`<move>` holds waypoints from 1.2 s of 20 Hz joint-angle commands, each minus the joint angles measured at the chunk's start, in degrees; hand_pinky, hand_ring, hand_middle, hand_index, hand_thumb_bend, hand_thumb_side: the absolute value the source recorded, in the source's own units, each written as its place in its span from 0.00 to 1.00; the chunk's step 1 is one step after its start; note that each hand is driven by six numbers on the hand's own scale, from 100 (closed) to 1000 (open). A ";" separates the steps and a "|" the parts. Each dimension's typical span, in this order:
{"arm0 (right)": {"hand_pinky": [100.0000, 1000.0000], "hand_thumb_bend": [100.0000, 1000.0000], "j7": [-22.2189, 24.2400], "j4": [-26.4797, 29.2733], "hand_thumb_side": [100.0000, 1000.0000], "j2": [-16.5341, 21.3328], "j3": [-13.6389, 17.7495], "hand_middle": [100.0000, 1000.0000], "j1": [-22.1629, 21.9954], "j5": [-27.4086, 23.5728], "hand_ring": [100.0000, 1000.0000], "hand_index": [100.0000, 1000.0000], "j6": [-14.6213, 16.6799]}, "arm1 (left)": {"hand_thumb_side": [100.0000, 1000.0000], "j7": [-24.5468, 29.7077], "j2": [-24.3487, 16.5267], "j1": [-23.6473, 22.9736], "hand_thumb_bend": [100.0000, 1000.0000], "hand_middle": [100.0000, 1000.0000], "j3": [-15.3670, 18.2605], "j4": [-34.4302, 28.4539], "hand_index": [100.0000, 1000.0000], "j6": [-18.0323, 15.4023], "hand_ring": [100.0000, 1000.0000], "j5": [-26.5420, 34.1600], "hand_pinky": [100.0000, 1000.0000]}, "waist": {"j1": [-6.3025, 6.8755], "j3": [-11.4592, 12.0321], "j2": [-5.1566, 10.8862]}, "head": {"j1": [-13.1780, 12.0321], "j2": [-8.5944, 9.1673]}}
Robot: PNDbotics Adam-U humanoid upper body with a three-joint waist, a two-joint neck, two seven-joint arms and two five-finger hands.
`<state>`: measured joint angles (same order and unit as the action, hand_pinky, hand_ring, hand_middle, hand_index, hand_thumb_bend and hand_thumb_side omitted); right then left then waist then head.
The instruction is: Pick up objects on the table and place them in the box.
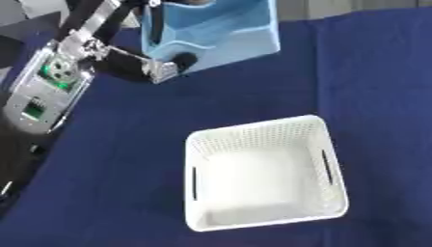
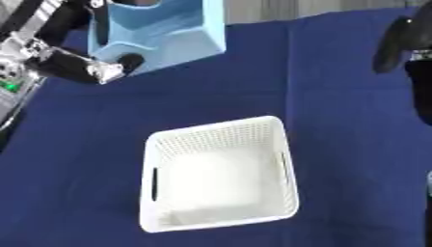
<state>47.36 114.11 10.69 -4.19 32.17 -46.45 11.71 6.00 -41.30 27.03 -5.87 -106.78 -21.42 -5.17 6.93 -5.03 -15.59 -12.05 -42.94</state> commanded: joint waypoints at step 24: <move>0.56 0.00 -0.43 0.48 0.65 0.47 -0.10 0.78 0.01 0.36 0.67 0.77 -1.15 | 0.02 3.86 -6.39 2.67 0.30 0.14 -14.92 3.06 0.22 4.19 0.16 -1.08 0.00 | 1.22 0.19 1.77 | 0.84 -1.18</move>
<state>47.04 114.11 10.69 -4.21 31.74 -46.32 10.72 9.94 -45.41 29.24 -20.93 -102.91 -17.72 -6.93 8.36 -4.98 -14.94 -12.00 -44.08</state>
